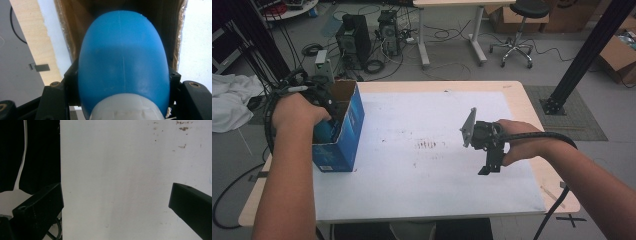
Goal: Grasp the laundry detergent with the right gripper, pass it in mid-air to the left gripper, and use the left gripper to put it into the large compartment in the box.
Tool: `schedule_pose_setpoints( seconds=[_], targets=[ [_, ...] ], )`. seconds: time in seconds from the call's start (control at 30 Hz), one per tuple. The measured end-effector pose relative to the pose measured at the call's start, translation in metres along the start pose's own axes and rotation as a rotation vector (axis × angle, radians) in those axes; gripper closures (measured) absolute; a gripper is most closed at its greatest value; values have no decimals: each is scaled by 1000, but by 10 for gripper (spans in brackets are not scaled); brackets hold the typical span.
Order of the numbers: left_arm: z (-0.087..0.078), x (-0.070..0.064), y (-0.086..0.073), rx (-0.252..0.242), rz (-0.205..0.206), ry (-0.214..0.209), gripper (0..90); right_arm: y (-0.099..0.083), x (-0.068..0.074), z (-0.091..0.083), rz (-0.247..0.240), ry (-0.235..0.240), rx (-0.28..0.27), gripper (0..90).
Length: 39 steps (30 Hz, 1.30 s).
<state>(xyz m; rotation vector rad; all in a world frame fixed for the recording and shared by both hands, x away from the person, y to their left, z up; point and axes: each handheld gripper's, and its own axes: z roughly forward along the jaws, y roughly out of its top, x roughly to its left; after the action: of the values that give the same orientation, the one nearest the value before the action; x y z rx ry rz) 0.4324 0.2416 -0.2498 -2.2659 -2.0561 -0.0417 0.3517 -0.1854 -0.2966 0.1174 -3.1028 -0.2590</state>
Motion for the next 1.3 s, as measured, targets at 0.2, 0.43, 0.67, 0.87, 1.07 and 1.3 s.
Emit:
schedule_pose_setpoints(
  seconds=[0.2, 0.43, 0.67, 0.87, 1.07, 1.3],
  targets=[
    [10, -2, 2, -3, 9, -5, 382, 4, 0, 1, -6, 8, 15, 0],
    [22, -4, 3, -5, 14, 1, 382, 5, -1, 2, -9, 17, 27, 0],
    [39, -4, 4, -19, 9, 18, 382, 5, 0, 2, -7, 18, 20, 0],
    [39, 1, 3, -20, -4, 2, 383, 4, -1, 3, -5, 19, 13, 0],
    [40, 0, 4, -21, -7, 5, 381, 3, -2, 3, 0, 19, 11, 0],
    [40, 1, 4, -21, -10, -1, 380, 4, -2, 2, 2, 19, 11, 0]
  ],
)
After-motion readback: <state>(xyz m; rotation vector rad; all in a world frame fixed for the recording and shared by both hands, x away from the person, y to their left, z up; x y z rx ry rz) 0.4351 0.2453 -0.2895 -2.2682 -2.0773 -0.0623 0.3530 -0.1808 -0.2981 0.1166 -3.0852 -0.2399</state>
